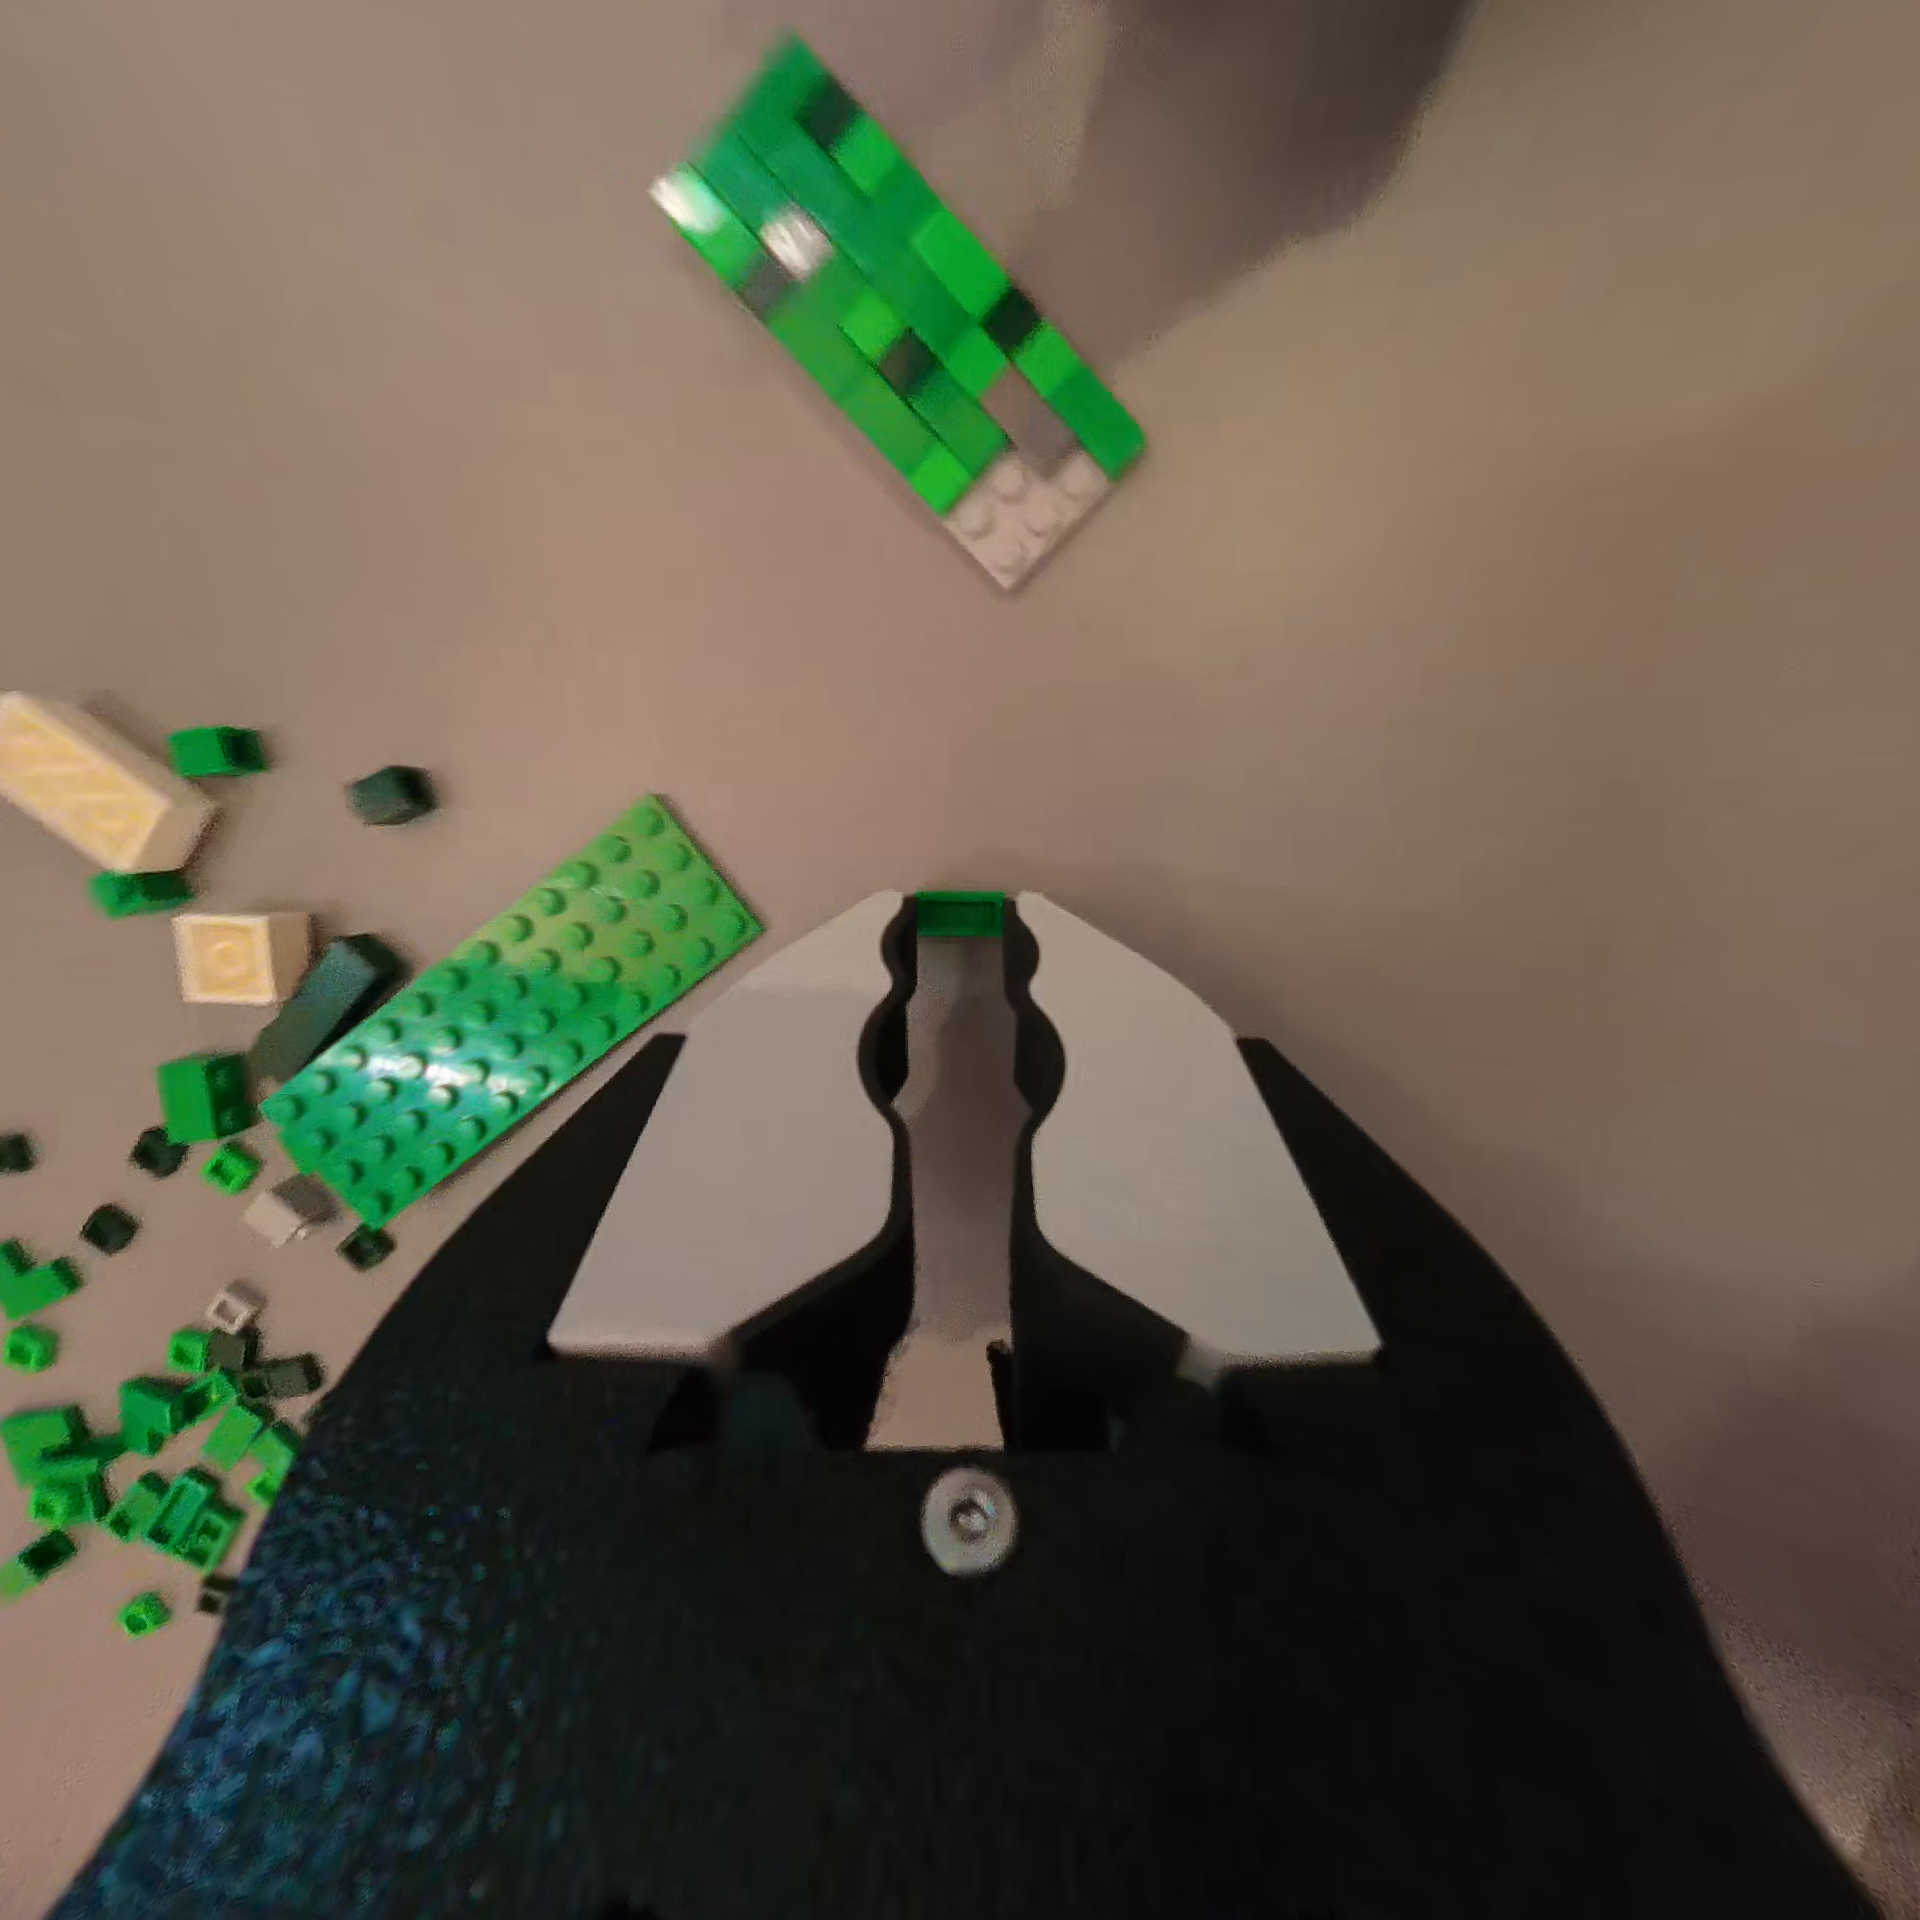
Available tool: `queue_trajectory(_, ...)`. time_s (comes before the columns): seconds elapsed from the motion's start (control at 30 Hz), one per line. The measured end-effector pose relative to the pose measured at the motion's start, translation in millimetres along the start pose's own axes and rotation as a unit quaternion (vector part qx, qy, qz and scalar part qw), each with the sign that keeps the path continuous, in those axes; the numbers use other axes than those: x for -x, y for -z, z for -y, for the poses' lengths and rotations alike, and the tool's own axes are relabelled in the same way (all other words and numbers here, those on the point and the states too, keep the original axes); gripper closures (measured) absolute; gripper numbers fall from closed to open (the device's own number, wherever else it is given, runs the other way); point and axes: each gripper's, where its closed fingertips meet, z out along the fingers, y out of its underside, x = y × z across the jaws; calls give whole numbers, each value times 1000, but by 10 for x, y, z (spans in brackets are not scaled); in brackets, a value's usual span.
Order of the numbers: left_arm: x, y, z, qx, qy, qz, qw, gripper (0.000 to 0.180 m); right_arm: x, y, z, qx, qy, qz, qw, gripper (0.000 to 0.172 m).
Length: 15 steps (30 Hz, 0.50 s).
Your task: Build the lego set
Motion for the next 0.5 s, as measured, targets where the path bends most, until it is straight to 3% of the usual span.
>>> queue_trajectory(0.03, 3, 66, 126, -47, 18, 12, 999, 165, -6, 36, 105, -18, 28, -16, 999, 143)
queue_trajectory(0.1, -116, 334, 568, -212, 62, -14, 975, 166, 50, 114, 342, -54, 95, -38, 993, 146)
queue_trajectory(0.2, -441, 880, 1053, -429, 114, -153, 883, 166, 251, 213, 659, -98, 202, -60, 973, 159)
queue_trajectory(0.27, -599, 1075, 1145, -471, 144, -239, 837, 166, 449, 278, 833, -131, 254, -52, 957, 161)
queue_trajectory(0.4, -749, 1162, 1201, -484, 179, -320, 795, 166, 734, 429, 1101, -191, 271, -12, 943, 160)
queue_trajectory(0.5, -803, 1179, 1217, -487, 193, -359, 773, 166, 743, 438, 1147, -187, 285, -17, 940, 153)
